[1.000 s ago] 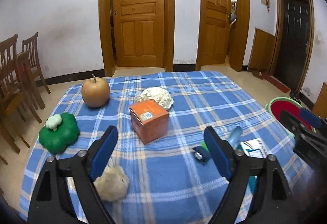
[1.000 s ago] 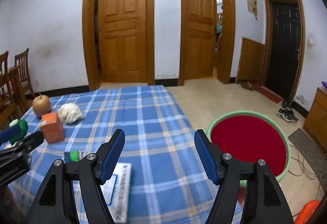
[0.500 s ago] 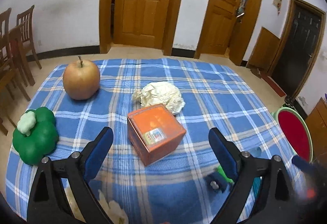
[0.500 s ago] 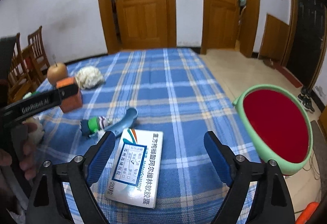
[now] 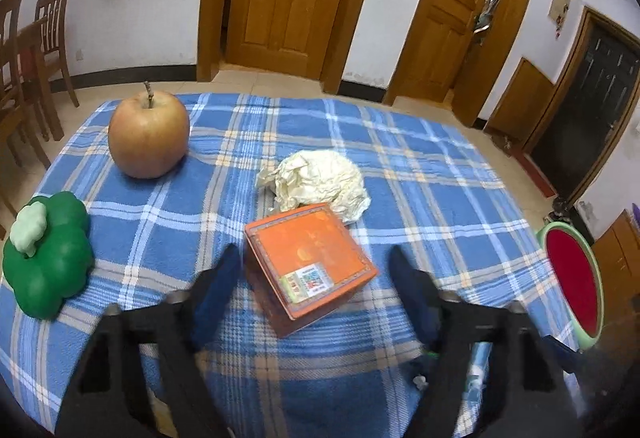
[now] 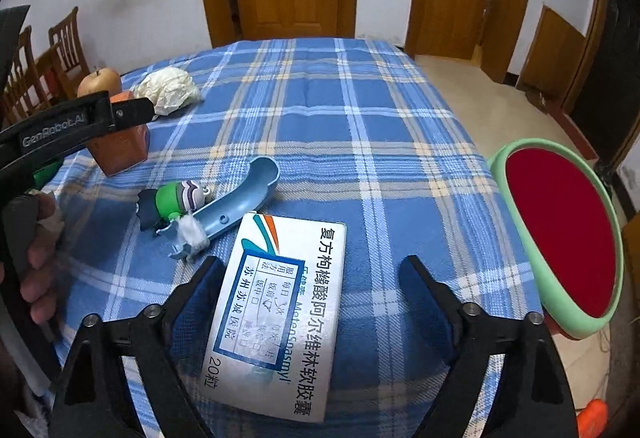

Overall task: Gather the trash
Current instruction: 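Grasp the white medicine box with the right tool while the left tool grasps the orange box, then carry the medicine box and orange box with both tools over the red bin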

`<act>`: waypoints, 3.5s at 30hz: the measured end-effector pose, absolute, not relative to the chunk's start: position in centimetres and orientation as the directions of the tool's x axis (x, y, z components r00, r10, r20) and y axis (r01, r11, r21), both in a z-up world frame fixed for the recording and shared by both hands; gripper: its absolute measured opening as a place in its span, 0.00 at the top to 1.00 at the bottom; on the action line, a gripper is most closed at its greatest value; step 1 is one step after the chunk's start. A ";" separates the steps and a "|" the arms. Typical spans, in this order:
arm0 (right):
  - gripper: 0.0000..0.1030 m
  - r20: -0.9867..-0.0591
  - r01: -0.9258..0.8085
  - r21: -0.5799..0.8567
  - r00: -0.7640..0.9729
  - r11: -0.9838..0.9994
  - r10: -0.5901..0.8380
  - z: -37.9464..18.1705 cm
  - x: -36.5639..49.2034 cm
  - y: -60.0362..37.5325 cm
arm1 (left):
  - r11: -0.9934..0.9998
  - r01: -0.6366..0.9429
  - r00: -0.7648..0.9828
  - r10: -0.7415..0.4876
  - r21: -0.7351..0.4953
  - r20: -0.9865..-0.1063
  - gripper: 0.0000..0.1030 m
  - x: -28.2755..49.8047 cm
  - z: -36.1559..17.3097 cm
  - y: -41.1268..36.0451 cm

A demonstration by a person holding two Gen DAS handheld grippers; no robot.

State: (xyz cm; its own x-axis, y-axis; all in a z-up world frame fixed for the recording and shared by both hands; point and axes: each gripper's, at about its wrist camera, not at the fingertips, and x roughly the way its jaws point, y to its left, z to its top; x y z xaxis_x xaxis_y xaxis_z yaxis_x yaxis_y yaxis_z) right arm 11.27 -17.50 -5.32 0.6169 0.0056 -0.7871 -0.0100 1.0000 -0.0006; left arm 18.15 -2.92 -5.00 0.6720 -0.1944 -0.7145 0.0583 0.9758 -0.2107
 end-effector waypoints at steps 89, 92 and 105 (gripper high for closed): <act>0.51 -0.277 0.743 0.005 0.645 0.670 -0.713 1.2 -0.5 -21.2 | 0.705 0.709 0.662 -0.676 -0.023 -0.324 0.55 4.5 1.2 -13.3; 0.51 -0.294 0.748 0.016 0.638 0.664 -0.711 1.2 -0.6 -22.0 | 0.707 0.707 0.661 -0.674 -0.028 -0.328 0.55 4.9 1.1 -13.8; 0.51 -0.307 0.777 0.021 0.604 0.630 -0.735 1.2 0.0 -24.9 | 0.703 0.711 0.650 -0.672 -0.030 -0.355 0.55 5.6 1.0 -16.7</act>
